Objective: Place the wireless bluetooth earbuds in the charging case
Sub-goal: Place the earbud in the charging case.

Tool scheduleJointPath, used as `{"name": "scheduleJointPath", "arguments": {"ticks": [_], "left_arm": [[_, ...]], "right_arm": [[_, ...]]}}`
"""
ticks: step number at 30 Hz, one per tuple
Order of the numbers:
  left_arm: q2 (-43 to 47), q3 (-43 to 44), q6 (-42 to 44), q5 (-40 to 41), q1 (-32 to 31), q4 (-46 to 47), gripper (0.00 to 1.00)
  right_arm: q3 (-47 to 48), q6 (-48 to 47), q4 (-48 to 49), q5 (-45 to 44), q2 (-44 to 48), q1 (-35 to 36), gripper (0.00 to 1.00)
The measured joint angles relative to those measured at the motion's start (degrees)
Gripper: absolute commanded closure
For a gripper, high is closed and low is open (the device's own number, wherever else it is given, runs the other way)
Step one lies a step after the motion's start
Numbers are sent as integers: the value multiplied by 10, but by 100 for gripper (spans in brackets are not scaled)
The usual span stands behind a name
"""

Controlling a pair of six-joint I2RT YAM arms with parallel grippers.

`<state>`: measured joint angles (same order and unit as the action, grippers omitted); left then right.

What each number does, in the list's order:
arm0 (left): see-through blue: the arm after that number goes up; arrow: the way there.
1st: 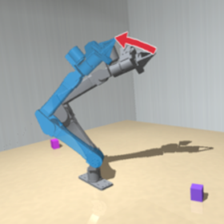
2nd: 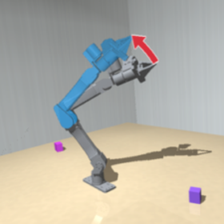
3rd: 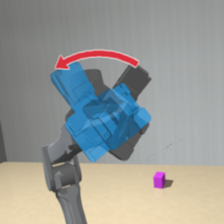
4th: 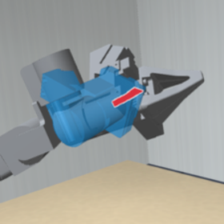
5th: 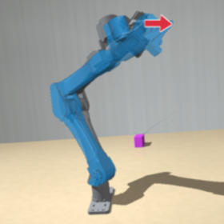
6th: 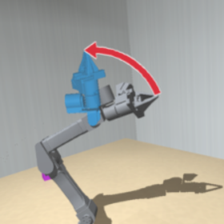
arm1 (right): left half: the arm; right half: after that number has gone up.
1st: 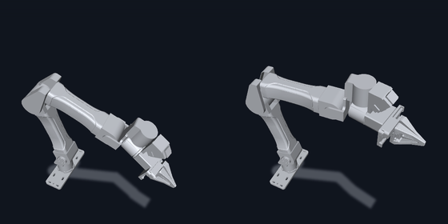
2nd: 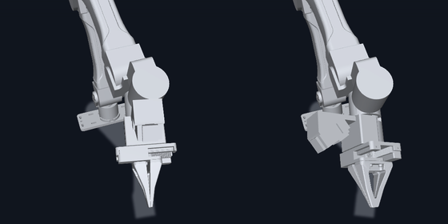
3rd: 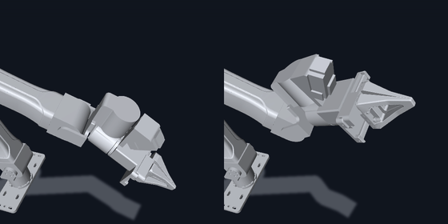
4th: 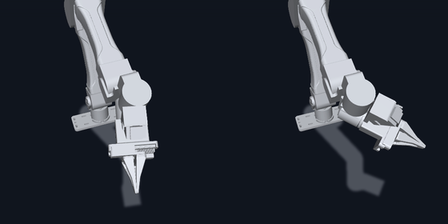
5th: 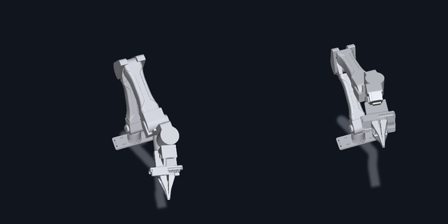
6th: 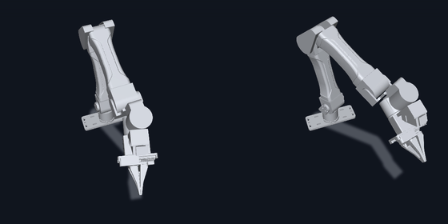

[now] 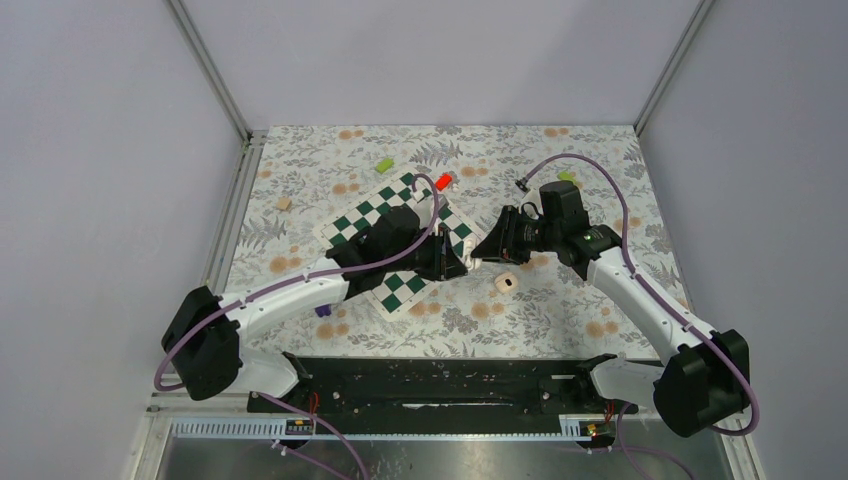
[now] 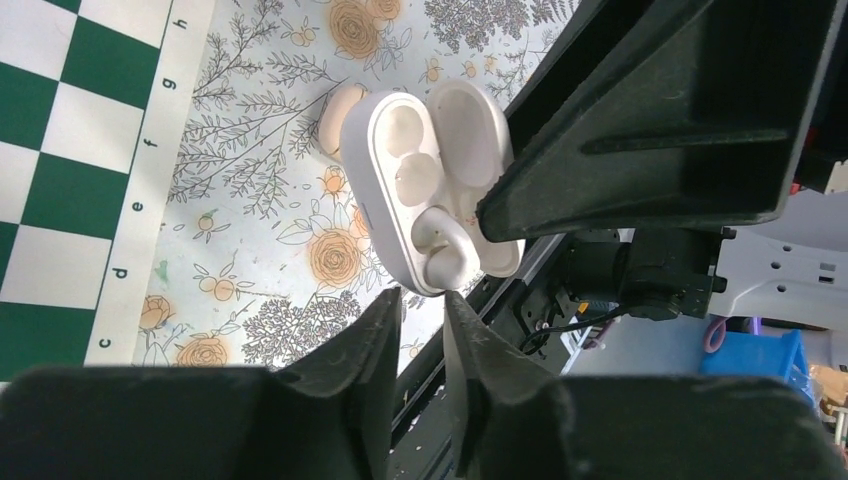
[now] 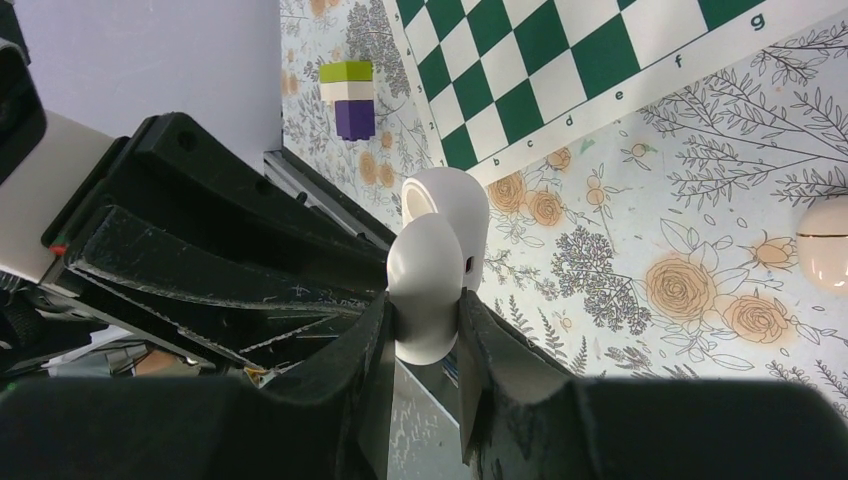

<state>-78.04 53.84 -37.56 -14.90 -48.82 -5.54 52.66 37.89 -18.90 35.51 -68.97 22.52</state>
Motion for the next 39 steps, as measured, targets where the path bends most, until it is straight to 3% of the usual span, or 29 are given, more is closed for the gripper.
{"name": "scheduleJointPath", "arguments": {"ticks": [10,13,17,23,27,39], "left_arm": [[7,0,0,8,-1,-4,84],[8,0,1,8,-1,-4,94],[19,0,3,9,0,-4,95],[75,-37,-1,27,9,33,72],[99,-47,-7,38,17,51,62],[89,-47,-7,-6,26,73,59]], "right_arm": [[0,0,1,-1,0,0,100],[0,0,1,-1,0,0,100],[0,0,1,1,0,0,100],[0,0,2,2,0,0,100],[-12,-6,33,8,12,0,100],[-89,-38,137,31,78,0,100]]}}
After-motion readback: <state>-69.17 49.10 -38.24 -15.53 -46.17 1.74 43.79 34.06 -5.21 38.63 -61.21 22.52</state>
